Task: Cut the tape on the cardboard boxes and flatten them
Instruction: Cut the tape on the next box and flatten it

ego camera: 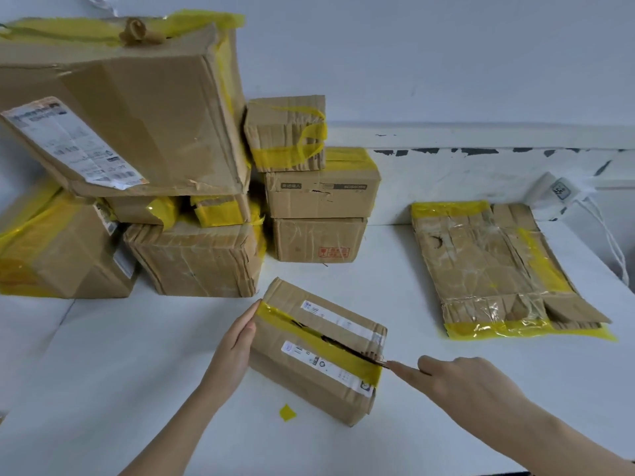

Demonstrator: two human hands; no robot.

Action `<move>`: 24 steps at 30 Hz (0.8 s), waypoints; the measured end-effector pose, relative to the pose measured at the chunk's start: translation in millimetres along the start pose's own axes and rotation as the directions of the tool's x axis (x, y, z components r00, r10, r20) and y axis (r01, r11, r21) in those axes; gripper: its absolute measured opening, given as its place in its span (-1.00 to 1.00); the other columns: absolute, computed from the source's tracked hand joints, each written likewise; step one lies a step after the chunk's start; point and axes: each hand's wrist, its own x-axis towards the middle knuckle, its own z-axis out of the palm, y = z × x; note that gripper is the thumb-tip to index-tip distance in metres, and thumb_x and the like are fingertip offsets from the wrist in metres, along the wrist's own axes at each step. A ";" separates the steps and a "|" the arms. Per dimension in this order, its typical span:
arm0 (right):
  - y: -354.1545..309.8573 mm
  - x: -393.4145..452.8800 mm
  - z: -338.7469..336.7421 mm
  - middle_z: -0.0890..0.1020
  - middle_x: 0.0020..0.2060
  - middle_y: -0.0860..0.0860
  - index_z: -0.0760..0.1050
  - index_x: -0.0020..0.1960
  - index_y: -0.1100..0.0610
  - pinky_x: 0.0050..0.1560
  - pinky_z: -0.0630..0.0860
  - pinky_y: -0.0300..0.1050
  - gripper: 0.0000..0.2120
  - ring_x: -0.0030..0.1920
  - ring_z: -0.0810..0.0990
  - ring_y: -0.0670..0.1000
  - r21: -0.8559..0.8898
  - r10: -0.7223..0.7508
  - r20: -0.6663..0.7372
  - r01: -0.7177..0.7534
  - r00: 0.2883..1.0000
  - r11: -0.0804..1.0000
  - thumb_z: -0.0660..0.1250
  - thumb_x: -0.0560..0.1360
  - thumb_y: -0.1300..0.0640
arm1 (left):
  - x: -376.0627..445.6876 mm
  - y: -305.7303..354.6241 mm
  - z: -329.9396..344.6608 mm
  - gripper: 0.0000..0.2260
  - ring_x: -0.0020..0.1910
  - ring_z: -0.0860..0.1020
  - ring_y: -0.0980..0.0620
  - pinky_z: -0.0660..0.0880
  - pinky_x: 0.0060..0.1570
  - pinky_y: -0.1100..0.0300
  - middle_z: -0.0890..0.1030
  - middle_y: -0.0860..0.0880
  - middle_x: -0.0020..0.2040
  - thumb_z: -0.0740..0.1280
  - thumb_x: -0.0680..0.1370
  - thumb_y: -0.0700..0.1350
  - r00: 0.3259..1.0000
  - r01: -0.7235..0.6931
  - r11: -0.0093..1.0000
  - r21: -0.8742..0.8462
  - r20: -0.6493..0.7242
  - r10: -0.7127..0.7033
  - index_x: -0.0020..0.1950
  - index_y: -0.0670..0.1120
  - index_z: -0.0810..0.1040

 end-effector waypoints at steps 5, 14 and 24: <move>-2.2 -12.5 13.6 0.28 -0.56 -0.07 0.69 -0.02 -0.06 -0.51 -0.18 -0.35 -0.23 -0.58 -0.02 0.01 0.057 0.016 -0.174 -0.006 0.985 0.998 0.23 -0.17 0.35 | -0.9 9.2 -7.9 -0.69 0.38 0.33 0.04 0.24 0.30 0.20 0.42 0.06 0.33 0.16 0.62 -0.21 0.997 0.047 0.972 0.229 -0.071 -0.032 0.34 0.03 0.39; 5.0 -15.0 36.9 0.42 -0.50 -0.12 0.62 0.12 -0.11 -0.62 -0.02 -0.31 -0.17 -0.58 0.04 -0.04 0.189 0.113 -0.098 -0.093 0.989 0.978 0.44 -0.13 0.34 | 33.4 68.7 20.5 -0.44 0.51 -0.04 0.11 -0.15 0.48 0.08 0.15 0.04 0.51 0.15 0.45 -0.28 0.705 -0.709 0.264 0.654 0.639 0.307 0.47 -0.08 0.28; 10.0 16.0 61.5 0.58 -0.23 -0.01 0.39 0.27 -0.24 -0.23 0.46 -0.05 -0.72 -0.20 0.54 0.05 0.846 0.586 -0.011 -0.305 0.810 0.437 0.07 0.62 -0.02 | 32.4 44.5 21.6 -0.49 0.36 0.31 -0.16 0.18 0.30 -0.13 0.37 -0.10 0.41 -0.03 0.61 0.16 0.977 -0.011 0.378 0.926 -0.070 0.202 0.49 -0.03 0.26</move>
